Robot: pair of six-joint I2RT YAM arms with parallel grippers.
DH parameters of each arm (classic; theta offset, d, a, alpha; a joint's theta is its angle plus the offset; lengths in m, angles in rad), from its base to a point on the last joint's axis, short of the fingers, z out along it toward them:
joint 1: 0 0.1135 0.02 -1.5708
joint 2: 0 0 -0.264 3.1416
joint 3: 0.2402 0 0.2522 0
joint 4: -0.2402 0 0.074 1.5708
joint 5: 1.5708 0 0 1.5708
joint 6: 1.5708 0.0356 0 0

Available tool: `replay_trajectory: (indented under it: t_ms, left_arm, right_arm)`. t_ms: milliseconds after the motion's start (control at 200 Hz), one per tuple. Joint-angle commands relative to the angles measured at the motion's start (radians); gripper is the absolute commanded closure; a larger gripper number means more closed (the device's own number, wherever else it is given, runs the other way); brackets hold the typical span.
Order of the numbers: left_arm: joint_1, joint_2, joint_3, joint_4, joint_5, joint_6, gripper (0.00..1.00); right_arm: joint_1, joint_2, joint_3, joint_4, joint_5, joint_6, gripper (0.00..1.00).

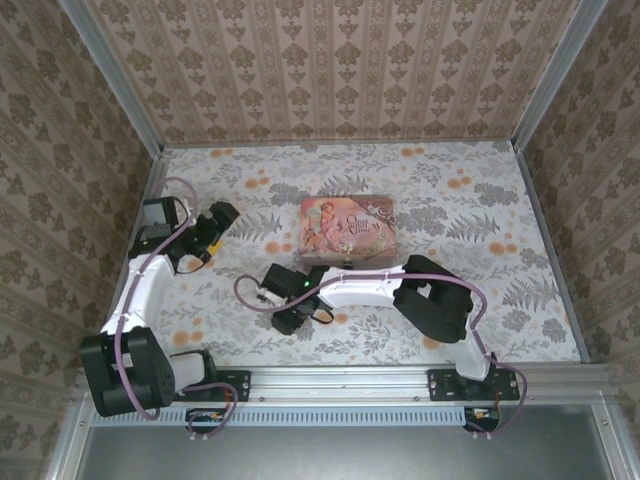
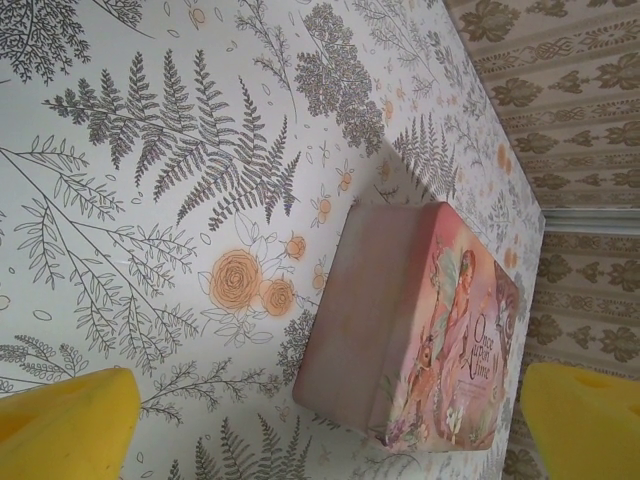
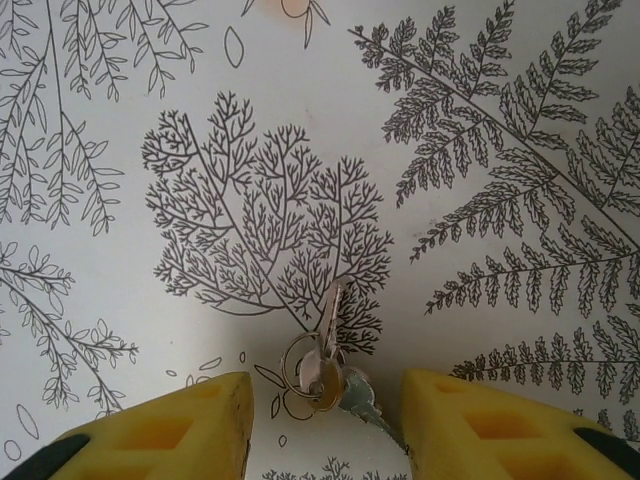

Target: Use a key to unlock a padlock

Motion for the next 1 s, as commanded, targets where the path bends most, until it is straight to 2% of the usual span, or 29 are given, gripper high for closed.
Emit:
replay_trajectory:
  t_ms: [0,170,475,600,790,995]
  left_arm:
    - [0.012,0.012,-0.019,0.025,0.042,0.02,0.0]
    - [0.018,0.015,-0.025,0.034,0.05,0.015,0.0]
    - [0.019,0.017,-0.031,0.041,0.054,0.013,0.0]
    - [0.021,0.018,-0.034,0.04,0.055,0.016,0.0]
    - [0.021,0.022,-0.037,0.041,0.054,0.016,0.0]
    - [0.021,0.028,-0.043,0.044,0.064,0.022,0.0]
  right_arm:
    - [0.012,0.044,0.035,-0.053,0.073,-0.031,0.56]
    - [0.026,0.06,0.043,-0.059,0.099,-0.039,0.57]
    - [0.042,0.086,0.047,-0.047,0.119,-0.028,0.66]
    - [0.044,0.092,0.042,-0.031,0.113,-0.009,0.75]
    - [0.042,0.066,0.017,-0.008,0.115,0.019,1.0]
    - [-0.002,-0.083,-0.071,0.061,0.072,0.076,1.0]
